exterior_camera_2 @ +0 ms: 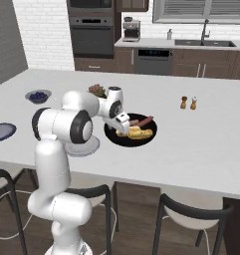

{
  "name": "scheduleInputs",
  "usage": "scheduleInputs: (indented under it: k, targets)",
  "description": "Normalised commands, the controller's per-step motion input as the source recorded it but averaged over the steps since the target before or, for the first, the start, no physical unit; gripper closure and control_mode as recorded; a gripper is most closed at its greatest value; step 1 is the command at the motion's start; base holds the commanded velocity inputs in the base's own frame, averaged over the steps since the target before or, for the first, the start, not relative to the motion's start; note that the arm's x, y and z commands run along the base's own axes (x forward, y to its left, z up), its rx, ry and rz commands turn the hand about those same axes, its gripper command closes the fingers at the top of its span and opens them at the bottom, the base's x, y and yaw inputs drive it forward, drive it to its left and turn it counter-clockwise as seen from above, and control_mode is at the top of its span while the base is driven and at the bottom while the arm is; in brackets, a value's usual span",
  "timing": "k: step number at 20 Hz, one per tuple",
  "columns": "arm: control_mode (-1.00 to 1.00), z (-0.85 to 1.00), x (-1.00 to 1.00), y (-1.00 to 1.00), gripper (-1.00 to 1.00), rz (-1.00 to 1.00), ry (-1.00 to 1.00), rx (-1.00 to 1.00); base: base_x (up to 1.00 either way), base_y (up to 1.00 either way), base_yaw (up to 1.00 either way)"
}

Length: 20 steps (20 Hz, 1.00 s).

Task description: Place one bun and one sausage from the bowl on each plate.

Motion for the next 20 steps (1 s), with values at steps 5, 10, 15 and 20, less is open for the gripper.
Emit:
scheduleInputs:
  k: [5,10,15,20]
  targets:
    - [-1.00,-0.26,0.31,0.00,-1.00,0.00,-0.01,-0.01,0.00,0.00,0.00]
    - [-1.00,-0.21,0.29,0.01,-1.00,0.00,-0.01,-0.02,0.00,0.00,0.00]
    - [-1.00,-0.16,0.25,0.00,-1.00,0.00,-0.02,-0.03,0.00,0.00,0.00]
    - [-1.00,-0.14,0.21,0.00,-1.00,-0.01,-0.04,-0.03,0.00,0.00,0.00]
